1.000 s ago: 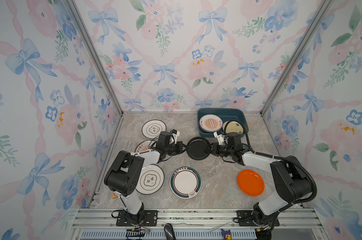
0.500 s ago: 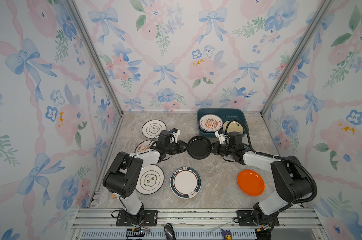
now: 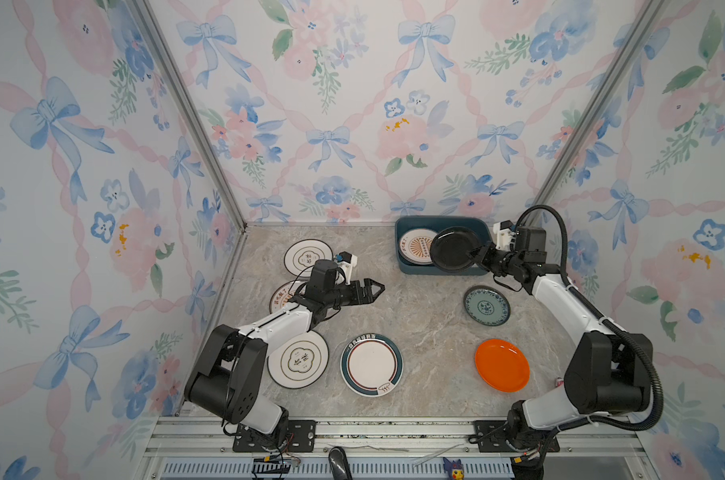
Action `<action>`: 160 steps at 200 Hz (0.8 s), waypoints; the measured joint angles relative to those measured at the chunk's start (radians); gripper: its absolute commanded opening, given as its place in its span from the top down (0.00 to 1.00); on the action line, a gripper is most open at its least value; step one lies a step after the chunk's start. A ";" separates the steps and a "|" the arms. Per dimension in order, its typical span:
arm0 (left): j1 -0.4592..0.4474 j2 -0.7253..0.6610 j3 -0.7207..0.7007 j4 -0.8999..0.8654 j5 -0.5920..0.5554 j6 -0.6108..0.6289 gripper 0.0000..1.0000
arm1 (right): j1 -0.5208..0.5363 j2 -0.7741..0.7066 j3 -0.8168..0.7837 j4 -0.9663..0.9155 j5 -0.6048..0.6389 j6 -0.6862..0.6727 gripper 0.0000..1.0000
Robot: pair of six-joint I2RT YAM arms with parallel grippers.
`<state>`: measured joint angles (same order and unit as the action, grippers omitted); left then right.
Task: Place the plates into the plastic bin on the countertop
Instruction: Place the plate in the plastic bin.
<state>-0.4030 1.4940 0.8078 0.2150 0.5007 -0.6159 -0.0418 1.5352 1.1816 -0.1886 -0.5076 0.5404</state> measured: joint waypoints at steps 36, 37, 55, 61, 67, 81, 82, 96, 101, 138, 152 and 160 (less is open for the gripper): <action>0.036 -0.060 -0.064 -0.050 -0.060 0.041 0.02 | -0.062 0.092 0.093 -0.045 0.083 -0.002 1.00; 0.037 -0.061 -0.066 -0.050 -0.060 0.041 0.02 | -0.063 0.094 0.096 -0.045 0.084 -0.002 1.00; 0.058 -0.082 -0.107 -0.064 -0.078 0.048 0.02 | -0.076 0.179 0.156 -0.056 0.114 -0.001 1.00; 0.060 -0.085 -0.115 -0.069 -0.084 0.050 0.02 | -0.081 0.210 0.175 -0.059 0.124 0.001 1.00; 0.061 -0.087 -0.121 -0.073 -0.087 0.053 0.02 | -0.083 0.237 0.193 -0.063 0.131 0.002 1.00; 0.062 -0.088 -0.127 -0.077 -0.094 0.059 0.02 | -0.091 0.295 0.230 -0.072 0.147 0.006 1.00; 0.062 -0.088 -0.127 -0.078 -0.094 0.059 0.02 | -0.092 0.298 0.232 -0.074 0.148 0.006 1.00; 0.062 -0.088 -0.127 -0.077 -0.097 0.062 0.02 | -0.101 0.343 0.265 -0.090 0.160 0.008 1.00; 0.063 -0.088 -0.127 -0.077 -0.098 0.063 0.02 | -0.103 0.356 0.275 -0.095 0.164 0.009 1.00; 0.064 -0.088 -0.127 -0.074 -0.097 0.064 0.02 | -0.108 0.426 0.346 -0.125 0.187 0.008 1.00; 0.065 -0.088 -0.127 -0.072 -0.094 0.064 0.02 | -0.108 0.443 0.362 -0.131 0.188 0.008 1.00; 0.066 -0.088 -0.127 -0.071 -0.093 0.064 0.02 | -0.108 0.452 0.367 -0.130 0.188 0.008 1.00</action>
<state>-0.3374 1.4063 0.6804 0.1436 0.4080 -0.5522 -0.1501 1.9873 1.5486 -0.3191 -0.3195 0.5488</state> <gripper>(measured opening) 0.980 0.049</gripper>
